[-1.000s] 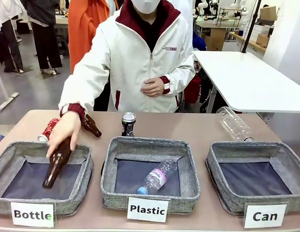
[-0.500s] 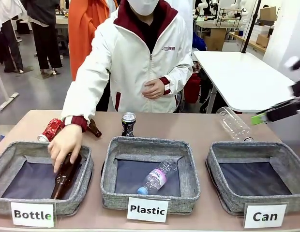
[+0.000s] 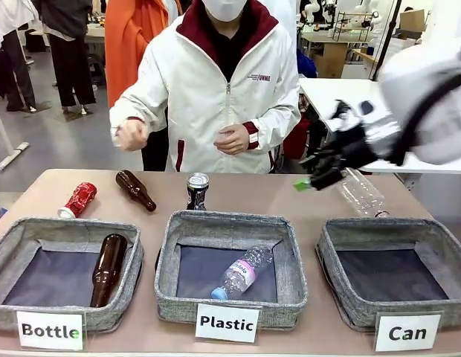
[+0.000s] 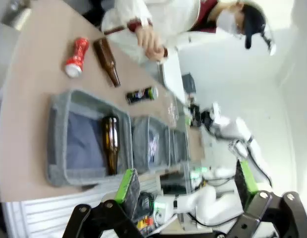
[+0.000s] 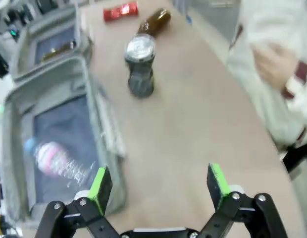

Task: Sort the can waste into the basket.
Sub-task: Pick up the can waste from the table and place it in the right Fabric basket.

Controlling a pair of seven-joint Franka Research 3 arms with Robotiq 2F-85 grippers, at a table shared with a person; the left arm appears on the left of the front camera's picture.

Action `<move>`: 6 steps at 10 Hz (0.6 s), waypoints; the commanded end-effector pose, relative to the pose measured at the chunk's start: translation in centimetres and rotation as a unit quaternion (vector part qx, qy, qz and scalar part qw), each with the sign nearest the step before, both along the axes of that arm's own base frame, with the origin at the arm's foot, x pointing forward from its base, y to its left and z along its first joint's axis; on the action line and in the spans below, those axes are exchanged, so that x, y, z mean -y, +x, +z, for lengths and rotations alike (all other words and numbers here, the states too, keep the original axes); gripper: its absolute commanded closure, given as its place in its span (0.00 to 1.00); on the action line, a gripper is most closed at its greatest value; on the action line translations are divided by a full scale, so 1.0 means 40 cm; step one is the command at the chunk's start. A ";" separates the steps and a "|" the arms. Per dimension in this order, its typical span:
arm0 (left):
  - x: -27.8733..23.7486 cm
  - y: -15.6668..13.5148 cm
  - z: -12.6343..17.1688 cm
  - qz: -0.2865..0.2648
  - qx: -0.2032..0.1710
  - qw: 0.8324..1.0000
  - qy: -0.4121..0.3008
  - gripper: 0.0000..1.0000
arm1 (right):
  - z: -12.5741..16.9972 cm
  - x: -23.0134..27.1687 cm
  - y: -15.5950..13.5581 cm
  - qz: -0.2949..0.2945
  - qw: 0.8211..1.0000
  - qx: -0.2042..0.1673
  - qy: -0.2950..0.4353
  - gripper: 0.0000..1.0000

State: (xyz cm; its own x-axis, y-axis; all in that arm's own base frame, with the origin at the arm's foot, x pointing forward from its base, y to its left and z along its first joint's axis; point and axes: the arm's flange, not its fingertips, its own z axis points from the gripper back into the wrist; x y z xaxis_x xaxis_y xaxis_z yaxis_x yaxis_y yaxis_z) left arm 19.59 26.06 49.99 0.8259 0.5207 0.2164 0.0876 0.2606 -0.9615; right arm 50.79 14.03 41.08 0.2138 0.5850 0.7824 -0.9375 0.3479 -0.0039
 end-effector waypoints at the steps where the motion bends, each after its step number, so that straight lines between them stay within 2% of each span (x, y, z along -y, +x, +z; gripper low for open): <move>1: 0.124 0.035 -0.053 -0.066 -0.029 0.997 0.026 0.00 | -0.078 -0.067 0.158 0.000 0.998 0.023 0.052 0.00; 3: 0.286 0.055 -0.127 -0.118 -0.062 0.990 0.036 0.00 | -0.132 -0.157 0.206 0.032 0.996 0.022 0.078 0.00; 4: 0.344 0.082 -0.167 -0.109 -0.061 0.990 0.067 0.00 | -0.135 -0.174 0.204 0.044 0.996 0.025 0.077 0.00; 5: 0.354 0.107 -0.198 -0.086 -0.081 0.987 0.109 0.00 | -0.113 -0.166 0.177 0.055 0.995 0.010 0.078 0.00; 6: 0.272 0.091 -0.133 -0.117 -0.066 0.990 0.040 0.00 | -0.143 -0.180 0.208 0.023 0.997 0.004 0.073 0.00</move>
